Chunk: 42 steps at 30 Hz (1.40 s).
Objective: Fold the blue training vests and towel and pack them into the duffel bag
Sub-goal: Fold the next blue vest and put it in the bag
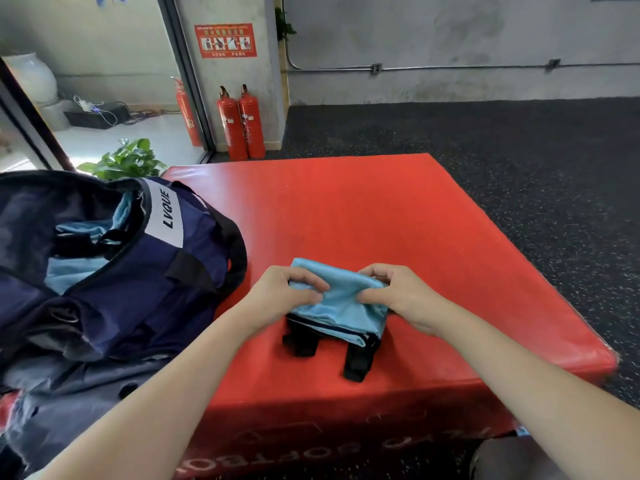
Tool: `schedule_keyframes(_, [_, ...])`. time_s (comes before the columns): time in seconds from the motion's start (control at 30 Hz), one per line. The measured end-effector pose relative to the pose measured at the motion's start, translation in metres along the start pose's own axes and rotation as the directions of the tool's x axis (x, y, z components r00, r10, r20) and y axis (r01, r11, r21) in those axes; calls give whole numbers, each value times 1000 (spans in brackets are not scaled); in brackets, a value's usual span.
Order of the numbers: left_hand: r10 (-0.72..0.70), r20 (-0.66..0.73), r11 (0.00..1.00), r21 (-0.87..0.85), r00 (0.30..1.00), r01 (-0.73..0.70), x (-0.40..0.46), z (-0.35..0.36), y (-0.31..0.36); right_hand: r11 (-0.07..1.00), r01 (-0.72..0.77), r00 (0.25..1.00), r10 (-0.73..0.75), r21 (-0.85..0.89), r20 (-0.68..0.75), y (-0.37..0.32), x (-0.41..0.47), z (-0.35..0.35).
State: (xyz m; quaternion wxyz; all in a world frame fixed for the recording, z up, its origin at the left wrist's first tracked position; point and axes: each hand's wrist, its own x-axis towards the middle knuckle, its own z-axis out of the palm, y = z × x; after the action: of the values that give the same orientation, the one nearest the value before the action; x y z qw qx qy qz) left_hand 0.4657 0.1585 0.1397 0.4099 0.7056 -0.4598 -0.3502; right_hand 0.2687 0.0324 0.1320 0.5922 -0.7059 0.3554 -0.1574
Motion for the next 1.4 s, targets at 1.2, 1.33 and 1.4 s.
schedule_keyframes(1.2, [-40, -541, 775, 514, 840, 368, -76, -311, -31, 774, 326, 932, -360, -542, 45, -234, 93, 251])
schedule_keyframes(1.33, [-4, -550, 794, 506, 835, 338, -72, -297, -31, 784, 404, 897, -441, -471, 33, -224, 79, 233])
schedule_keyframes(1.4, [59, -535, 798, 533, 843, 282, -74, -278, -16, 788, 439, 873, -488, -431, -4, -218, 69, 214])
